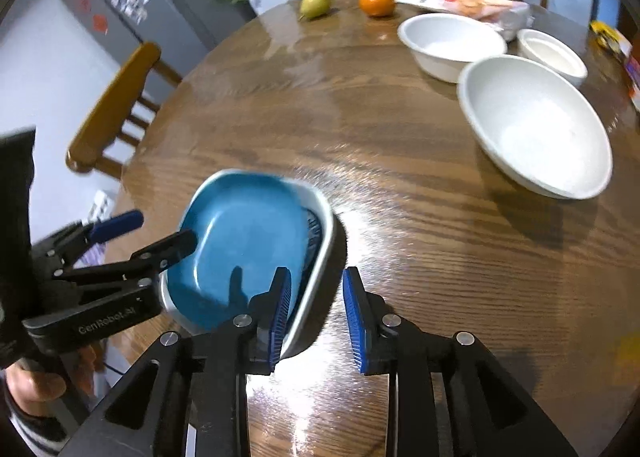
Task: Organize plates and bowls
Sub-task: 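Open the left tool and release the teal dish on the stack, then move the left tool to the large white bowl and grip its rim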
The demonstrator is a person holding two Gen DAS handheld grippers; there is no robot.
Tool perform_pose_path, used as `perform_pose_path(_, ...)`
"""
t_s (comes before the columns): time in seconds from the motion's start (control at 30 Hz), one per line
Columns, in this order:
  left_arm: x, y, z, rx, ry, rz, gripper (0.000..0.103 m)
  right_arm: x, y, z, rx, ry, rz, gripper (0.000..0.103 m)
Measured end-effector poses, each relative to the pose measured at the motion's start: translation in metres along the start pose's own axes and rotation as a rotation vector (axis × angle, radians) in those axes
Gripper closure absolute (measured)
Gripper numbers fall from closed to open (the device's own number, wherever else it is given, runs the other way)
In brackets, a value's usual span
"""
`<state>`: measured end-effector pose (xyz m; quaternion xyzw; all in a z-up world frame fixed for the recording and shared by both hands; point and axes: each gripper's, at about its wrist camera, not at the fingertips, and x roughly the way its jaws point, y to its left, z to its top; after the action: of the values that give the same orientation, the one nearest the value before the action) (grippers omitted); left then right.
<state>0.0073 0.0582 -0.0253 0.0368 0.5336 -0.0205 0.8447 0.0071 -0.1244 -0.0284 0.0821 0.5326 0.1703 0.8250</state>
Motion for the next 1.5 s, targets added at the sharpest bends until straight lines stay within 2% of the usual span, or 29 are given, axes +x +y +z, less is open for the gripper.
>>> perform_pose_path(0.07, -0.003, -0.002, 0.002, -0.009, -0.002, -0.018, 0.023, -0.007, -0.014, 0.001, 0.030, -0.020, -0.009, 0.060)
perform_pose_path(0.13, -0.004, -0.005, 0.003, -0.007, -0.005, -0.032, 0.023, -0.015, -0.027, 0.001, 0.066, -0.045, -0.019, 0.057)
perform_pose_path(0.3, -0.008, -0.027, 0.011, 0.018, -0.015, -0.084, 0.022, -0.034, -0.065, -0.001, 0.166, -0.092, -0.034, 0.057)
perform_pose_path(0.47, -0.010, -0.058, 0.025, 0.040, -0.017, -0.193, 0.023, -0.047, -0.096, -0.006, 0.245, -0.126, -0.068, 0.057)
perform_pose_path(0.67, -0.001, -0.100, 0.053, 0.055, -0.018, -0.276, 0.023, -0.064, -0.132, -0.004, 0.317, -0.166, -0.090, 0.057)
perform_pose_path(0.93, 0.028, -0.152, 0.093, 0.058, -0.045, -0.280, 0.023, -0.072, -0.174, 0.028, 0.355, -0.211, -0.127, 0.057)
perform_pose_path(1.03, 0.050, -0.162, 0.106, 0.023, -0.032, -0.257, 0.023, -0.056, -0.191, 0.047, 0.366, -0.184, -0.118, 0.057)
perform_pose_path(1.1, 0.058, -0.165, 0.112, -0.001, -0.011, -0.272, 0.025, -0.045, -0.199, 0.054, 0.376, -0.164, -0.090, 0.057)
perform_pose_path(1.13, 0.063, -0.167, 0.115, -0.008, 0.006, -0.281, 0.026, -0.037, -0.201, 0.059, 0.378, -0.150, -0.081, 0.057)
perform_pose_path(1.2, 0.073, -0.170, 0.117, -0.018, 0.043, -0.294, 0.042, -0.026, -0.204, 0.063, 0.377, -0.132, -0.071, 0.057)
perform_pose_path(1.23, 0.076, -0.171, 0.118, -0.020, 0.057, -0.296, 0.044, -0.023, -0.205, 0.063, 0.379, -0.126, -0.067, 0.057)
perform_pose_path(1.33, 0.081, -0.172, 0.118, -0.029, 0.072, -0.296, 0.063, -0.014, -0.209, 0.066, 0.375, -0.109, -0.055, 0.074)
perform_pose_path(1.37, 0.083, -0.173, 0.119, -0.031, 0.080, -0.301, 0.075, -0.013, -0.209, 0.066, 0.373, -0.108, -0.042, 0.080)
perform_pose_path(1.5, 0.086, -0.174, 0.117, -0.022, 0.090, -0.322, 0.086, -0.013, -0.205, 0.068, 0.352, -0.112, -0.024, 0.089)
